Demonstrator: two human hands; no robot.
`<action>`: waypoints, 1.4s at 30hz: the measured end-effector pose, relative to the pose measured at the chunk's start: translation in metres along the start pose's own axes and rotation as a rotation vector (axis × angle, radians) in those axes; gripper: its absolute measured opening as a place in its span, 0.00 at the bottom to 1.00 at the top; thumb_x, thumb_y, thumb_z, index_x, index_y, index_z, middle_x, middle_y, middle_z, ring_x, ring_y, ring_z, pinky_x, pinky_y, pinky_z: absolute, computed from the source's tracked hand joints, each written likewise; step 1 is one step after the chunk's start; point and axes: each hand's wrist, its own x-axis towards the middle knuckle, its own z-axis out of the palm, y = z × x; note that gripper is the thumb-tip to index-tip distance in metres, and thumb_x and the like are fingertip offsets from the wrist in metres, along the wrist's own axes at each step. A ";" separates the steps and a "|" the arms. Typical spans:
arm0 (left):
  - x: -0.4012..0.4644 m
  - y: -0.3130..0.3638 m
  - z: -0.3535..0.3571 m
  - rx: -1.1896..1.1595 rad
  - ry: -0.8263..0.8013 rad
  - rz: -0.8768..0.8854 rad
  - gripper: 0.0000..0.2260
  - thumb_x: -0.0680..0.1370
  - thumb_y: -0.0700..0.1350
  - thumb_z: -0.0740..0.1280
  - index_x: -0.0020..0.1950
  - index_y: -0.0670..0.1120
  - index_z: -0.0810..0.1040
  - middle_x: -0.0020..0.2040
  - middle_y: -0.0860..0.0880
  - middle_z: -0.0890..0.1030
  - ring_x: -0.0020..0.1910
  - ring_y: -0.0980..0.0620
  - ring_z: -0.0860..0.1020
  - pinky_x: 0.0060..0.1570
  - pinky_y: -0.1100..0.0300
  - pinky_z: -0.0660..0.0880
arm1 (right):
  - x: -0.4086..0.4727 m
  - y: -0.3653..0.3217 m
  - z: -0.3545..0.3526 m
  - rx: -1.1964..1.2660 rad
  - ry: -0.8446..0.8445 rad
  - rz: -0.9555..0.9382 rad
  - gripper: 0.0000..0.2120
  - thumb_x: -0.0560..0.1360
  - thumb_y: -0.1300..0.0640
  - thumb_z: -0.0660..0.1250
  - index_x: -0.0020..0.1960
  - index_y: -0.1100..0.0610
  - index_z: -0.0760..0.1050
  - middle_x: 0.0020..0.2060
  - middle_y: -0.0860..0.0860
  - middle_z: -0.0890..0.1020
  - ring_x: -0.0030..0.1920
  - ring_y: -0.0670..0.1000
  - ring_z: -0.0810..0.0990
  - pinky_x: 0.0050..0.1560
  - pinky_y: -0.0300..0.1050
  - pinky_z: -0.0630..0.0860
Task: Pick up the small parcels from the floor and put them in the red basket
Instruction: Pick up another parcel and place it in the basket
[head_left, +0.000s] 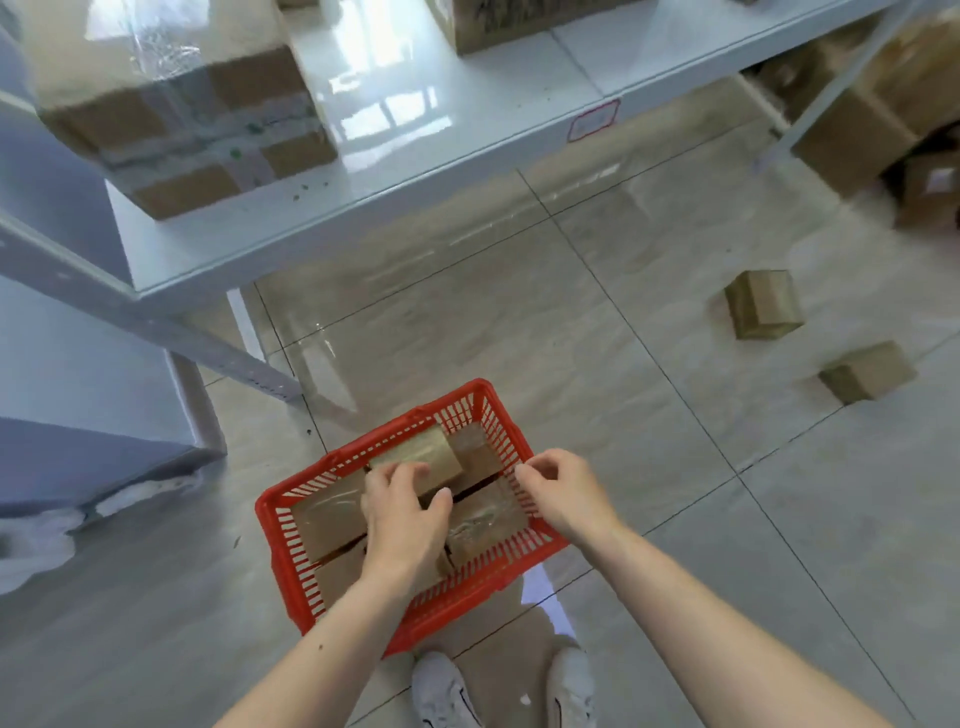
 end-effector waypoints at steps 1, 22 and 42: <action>-0.002 0.012 0.003 0.015 -0.018 0.013 0.16 0.78 0.46 0.66 0.65 0.46 0.74 0.68 0.45 0.66 0.71 0.47 0.63 0.71 0.53 0.59 | -0.002 0.001 -0.012 0.021 0.013 0.000 0.08 0.74 0.49 0.66 0.47 0.53 0.79 0.45 0.48 0.83 0.49 0.51 0.81 0.54 0.50 0.78; -0.059 0.299 0.259 -0.044 -0.185 0.169 0.08 0.76 0.43 0.65 0.53 0.50 0.79 0.53 0.50 0.80 0.53 0.52 0.78 0.55 0.58 0.73 | 0.029 0.159 -0.375 0.296 0.242 0.165 0.06 0.73 0.52 0.66 0.46 0.53 0.79 0.42 0.48 0.83 0.44 0.50 0.80 0.50 0.49 0.79; 0.006 0.517 0.469 0.092 -0.338 0.273 0.10 0.77 0.47 0.64 0.57 0.48 0.77 0.59 0.51 0.72 0.53 0.54 0.77 0.54 0.52 0.77 | 0.170 0.260 -0.593 0.498 0.365 0.291 0.05 0.71 0.53 0.67 0.45 0.53 0.79 0.40 0.48 0.83 0.47 0.52 0.81 0.53 0.52 0.78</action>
